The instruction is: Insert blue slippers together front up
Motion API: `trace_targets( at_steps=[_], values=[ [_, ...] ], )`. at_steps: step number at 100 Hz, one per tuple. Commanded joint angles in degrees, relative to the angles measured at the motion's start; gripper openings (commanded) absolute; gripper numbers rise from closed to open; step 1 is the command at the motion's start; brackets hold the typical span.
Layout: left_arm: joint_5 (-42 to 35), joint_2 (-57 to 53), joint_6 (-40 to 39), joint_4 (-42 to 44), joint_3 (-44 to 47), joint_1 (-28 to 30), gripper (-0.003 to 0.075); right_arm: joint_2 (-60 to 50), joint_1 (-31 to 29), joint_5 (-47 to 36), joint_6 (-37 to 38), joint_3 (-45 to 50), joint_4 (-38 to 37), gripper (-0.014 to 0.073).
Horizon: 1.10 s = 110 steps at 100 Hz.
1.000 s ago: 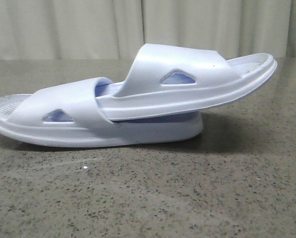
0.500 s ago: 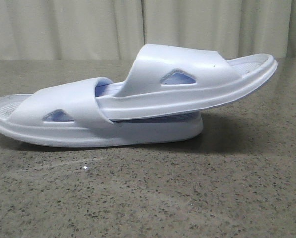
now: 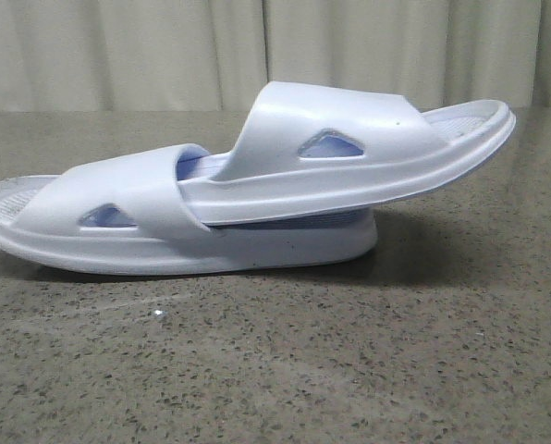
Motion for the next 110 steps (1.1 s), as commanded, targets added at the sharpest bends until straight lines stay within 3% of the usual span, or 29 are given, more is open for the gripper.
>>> trace_targets(
  at_steps=[1, 83, 89, 110],
  values=[
    [-4.61, -1.66, -0.47, -0.12, 0.4, -0.29, 0.0016, 0.5, -0.04, -2.48, -0.52, -1.57, -0.36, -0.0107],
    [-4.61, -1.66, -0.47, -0.12, 0.4, -0.29, 0.0016, 0.5, -0.04, -4.23, 0.4, -1.57, -1.78, -0.0107],
    [-4.61, -1.66, -0.47, -0.12, 0.4, -0.29, 0.0016, 0.5, -0.04, -3.75, 5.65, -1.57, -8.72, -0.0107],
    [-4.61, -1.66, -0.47, -0.12, 0.4, -0.29, 0.0016, 0.5, -0.04, -1.39, 40.0, -1.45, -46.22, -0.0107]
  ],
)
